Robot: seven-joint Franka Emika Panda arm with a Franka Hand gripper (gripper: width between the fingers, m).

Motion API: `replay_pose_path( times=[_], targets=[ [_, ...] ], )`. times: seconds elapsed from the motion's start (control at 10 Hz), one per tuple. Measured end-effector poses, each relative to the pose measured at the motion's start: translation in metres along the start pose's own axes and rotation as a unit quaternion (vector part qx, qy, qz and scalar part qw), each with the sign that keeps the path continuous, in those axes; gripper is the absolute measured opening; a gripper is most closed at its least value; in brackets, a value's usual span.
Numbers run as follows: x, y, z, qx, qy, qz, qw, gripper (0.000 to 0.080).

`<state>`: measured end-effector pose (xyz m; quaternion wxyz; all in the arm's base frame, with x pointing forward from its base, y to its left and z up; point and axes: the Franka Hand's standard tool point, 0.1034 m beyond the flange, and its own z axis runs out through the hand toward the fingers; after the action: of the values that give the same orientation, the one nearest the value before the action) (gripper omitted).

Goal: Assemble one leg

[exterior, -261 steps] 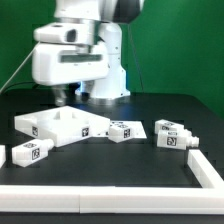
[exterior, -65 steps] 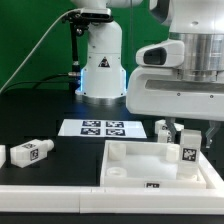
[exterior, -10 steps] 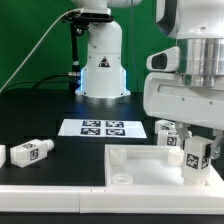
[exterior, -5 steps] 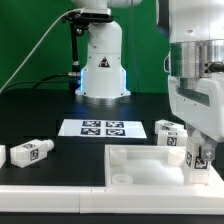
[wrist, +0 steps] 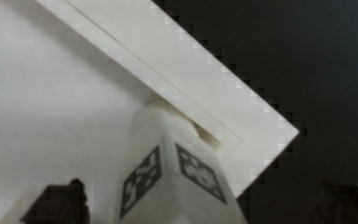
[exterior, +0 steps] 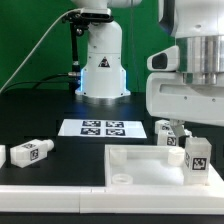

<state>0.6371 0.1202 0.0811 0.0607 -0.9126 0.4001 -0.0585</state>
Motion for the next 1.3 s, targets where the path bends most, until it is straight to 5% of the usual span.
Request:
replay_pose_path(
  times=[0.3,0.5,0.7,0.9,1.0,1.1,1.3],
  targets=[
    [0.0012,0.0025,0.0019,-0.003,0.0,-0.093,0.996,0.0649],
    [0.0051,0.0039,0.0069,-0.021,0.01,-0.292,0.956,0.0649],
    [0.0036,0.0035,0.0092,-0.021,0.011,-0.286,0.958,0.0649],
    [0.0037,0.0037,0.0093,-0.021,0.011,-0.261,0.965,0.0391],
    [0.0039,0.004,0.0093,-0.02,0.011,-0.221,0.975,0.0391],
    [0.0041,0.0042,0.0094,-0.019,0.012,-0.193,0.981,0.0285],
    [0.0049,0.0053,0.0098,-0.018,0.013,-0.076,0.997,0.0285]
  ],
)
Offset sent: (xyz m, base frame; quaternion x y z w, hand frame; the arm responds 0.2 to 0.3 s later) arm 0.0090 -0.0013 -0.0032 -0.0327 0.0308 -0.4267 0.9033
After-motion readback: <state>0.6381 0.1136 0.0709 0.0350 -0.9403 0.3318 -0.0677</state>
